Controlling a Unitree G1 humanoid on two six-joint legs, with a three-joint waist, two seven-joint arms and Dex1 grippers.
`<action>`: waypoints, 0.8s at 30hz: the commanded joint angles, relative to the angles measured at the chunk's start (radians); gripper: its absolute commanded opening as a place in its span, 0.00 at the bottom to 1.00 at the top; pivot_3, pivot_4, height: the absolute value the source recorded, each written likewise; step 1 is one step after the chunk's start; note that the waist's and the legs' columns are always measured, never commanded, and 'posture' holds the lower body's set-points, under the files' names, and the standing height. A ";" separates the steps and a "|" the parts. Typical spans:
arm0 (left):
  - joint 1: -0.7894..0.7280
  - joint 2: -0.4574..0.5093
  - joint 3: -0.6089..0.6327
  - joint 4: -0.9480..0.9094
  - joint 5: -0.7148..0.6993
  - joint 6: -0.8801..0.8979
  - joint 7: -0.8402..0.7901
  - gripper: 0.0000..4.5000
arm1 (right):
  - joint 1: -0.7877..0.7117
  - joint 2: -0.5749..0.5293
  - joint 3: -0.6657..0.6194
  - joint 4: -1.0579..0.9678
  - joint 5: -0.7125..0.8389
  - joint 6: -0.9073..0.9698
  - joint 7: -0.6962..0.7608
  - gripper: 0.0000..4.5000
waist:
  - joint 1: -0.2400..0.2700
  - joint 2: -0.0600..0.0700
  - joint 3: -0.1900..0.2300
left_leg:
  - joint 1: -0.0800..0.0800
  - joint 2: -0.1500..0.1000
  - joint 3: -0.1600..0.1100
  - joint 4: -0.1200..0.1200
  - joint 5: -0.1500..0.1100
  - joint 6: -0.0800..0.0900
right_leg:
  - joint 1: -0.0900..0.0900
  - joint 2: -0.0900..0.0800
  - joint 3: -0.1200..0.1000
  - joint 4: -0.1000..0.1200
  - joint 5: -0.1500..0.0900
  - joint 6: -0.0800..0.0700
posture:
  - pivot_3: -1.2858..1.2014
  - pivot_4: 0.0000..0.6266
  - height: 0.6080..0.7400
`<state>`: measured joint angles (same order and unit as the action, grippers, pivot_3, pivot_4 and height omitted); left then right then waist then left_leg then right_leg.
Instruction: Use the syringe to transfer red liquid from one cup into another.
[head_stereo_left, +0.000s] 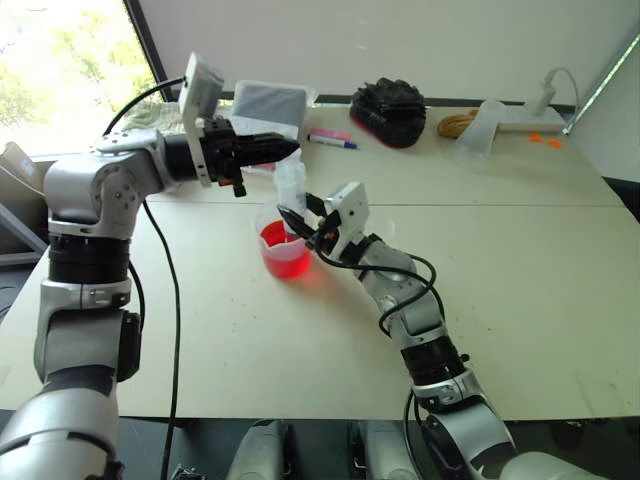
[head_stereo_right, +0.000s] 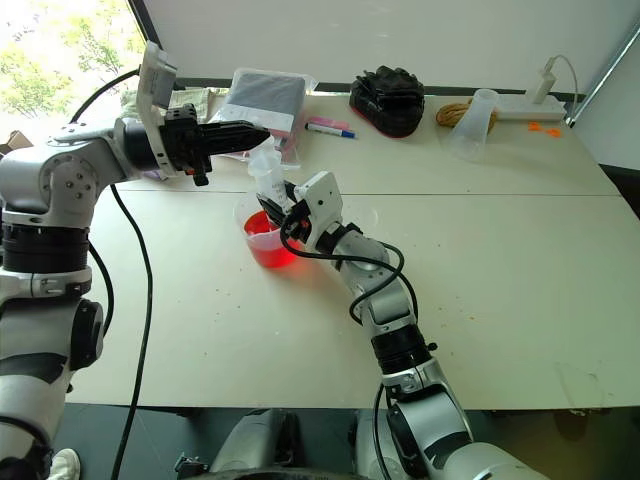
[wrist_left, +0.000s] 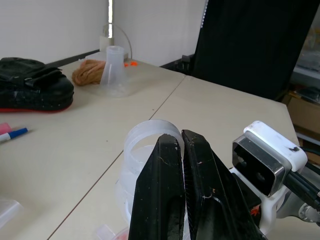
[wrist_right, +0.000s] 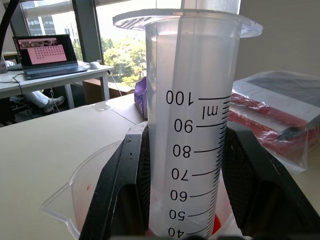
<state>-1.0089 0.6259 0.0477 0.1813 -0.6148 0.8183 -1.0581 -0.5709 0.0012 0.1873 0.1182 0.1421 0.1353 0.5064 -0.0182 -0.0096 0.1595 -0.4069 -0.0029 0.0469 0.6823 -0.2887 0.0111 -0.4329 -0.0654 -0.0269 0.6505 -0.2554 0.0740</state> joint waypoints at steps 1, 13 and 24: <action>-0.063 0.010 0.055 -0.052 -0.003 -0.042 0.037 0.00 | 0.006 0.015 0.073 -0.016 -0.009 0.006 0.046 0.31 | 0.000 0.000 0.000 | 0.000 0.000 0.000 0.000 0.000 0.000 | 0.000 0.000 0.000 0.000 0.000 0.000 | 0.52 0.24 1.00; 0.037 0.063 0.023 -0.122 0.015 0.008 0.020 0.35 | -0.014 0.010 0.060 -0.025 -0.003 0.016 0.052 0.31 | 0.001 0.000 0.000 | 0.000 0.000 0.000 0.000 0.000 0.001 | 0.000 -0.001 0.000 0.000 0.000 0.000 | 0.52 0.24 1.00; 0.070 0.097 0.051 -0.124 0.011 -0.018 -0.015 0.66 | -0.034 0.004 0.040 -0.045 0.005 0.019 0.044 0.31 | 0.000 0.000 0.000 | 0.000 0.000 0.000 0.000 0.000 0.001 | 0.000 -0.001 0.000 0.000 0.000 0.000 | 0.52 0.24 1.00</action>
<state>-0.9300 0.7000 0.0513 0.0623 -0.6029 0.8232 -1.0820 -0.5835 -0.0011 0.2101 0.1214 0.1413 0.1696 0.5302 -0.0179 -0.0096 0.1595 -0.4068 -0.0028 0.0467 0.6824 -0.2890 0.0116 -0.4328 -0.0662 -0.0268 0.6505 -0.2554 0.0739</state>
